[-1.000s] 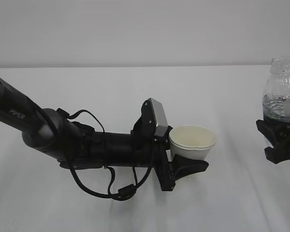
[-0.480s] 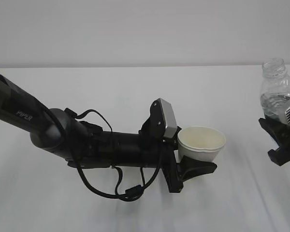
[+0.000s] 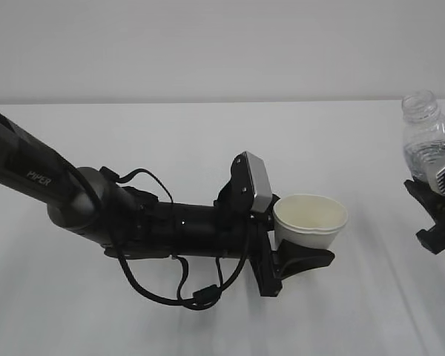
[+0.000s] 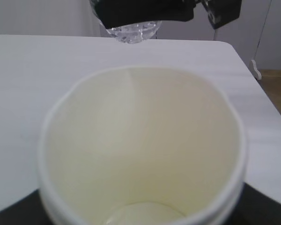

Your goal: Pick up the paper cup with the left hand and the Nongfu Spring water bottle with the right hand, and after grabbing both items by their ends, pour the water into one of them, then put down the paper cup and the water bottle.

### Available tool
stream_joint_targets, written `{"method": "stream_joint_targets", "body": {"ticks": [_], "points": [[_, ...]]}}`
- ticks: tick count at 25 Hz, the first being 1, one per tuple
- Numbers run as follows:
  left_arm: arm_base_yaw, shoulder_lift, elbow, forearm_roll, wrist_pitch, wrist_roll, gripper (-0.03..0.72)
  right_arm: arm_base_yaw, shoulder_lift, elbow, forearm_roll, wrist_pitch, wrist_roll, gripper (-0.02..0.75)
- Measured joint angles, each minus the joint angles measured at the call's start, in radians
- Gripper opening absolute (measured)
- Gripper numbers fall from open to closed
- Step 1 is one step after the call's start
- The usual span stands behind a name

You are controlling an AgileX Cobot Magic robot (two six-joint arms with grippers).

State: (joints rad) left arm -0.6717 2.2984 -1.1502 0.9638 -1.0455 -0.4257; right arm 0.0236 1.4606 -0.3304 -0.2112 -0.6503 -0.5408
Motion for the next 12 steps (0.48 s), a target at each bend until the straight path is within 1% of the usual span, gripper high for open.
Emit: {"method": "stream_joint_targets", "body": {"ticks": [12], "points": [[-0.029, 0.000, -0.017, -0.001, -0.011, 0.000, 0.446, 0.000, 0.000, 0.000, 0.002, 0.000, -0.183, 0.410]]}}
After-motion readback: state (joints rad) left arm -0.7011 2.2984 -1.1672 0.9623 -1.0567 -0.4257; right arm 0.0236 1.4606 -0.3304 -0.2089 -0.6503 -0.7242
